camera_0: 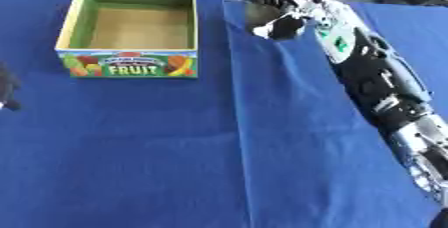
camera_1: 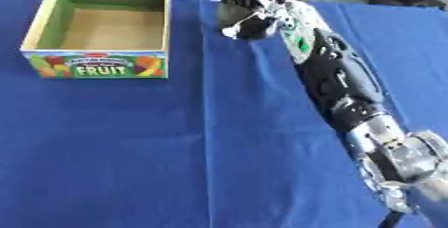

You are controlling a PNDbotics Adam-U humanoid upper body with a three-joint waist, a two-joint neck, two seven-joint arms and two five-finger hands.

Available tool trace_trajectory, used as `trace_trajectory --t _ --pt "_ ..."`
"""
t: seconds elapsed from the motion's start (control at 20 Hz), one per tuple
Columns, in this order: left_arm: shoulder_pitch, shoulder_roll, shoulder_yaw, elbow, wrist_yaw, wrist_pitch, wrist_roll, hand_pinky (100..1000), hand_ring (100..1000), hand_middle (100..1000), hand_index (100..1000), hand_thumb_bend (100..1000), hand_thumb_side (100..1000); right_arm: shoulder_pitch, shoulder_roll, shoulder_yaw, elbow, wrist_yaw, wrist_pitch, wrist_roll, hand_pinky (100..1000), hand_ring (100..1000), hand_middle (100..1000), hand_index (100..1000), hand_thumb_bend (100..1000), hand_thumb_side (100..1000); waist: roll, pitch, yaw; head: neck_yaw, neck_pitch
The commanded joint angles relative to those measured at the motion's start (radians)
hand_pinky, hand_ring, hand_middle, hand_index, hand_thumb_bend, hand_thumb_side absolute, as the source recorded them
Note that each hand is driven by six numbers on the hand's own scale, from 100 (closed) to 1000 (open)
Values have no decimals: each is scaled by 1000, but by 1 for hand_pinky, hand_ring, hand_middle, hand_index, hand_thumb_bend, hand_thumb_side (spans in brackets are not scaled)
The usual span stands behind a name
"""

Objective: Pick up objects on the table and place them in the box.

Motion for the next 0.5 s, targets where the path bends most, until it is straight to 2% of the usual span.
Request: trace_trajectory --t 0.05,0.5 --pt "-8 17 -4 -14 2 -2 -7 481 629 582 691 579 495 -48 -9 5 -43 -19 -2 1 377 455 411 485 100 100 8 -27 7 -9 -1" --pt "-27 0 -29 -15 8 -1 -35 481 628 582 691 580 493 -115 74 19 -31 10 -5 19 383 461 414 490 100 100 4 -34 76 -59 -9"
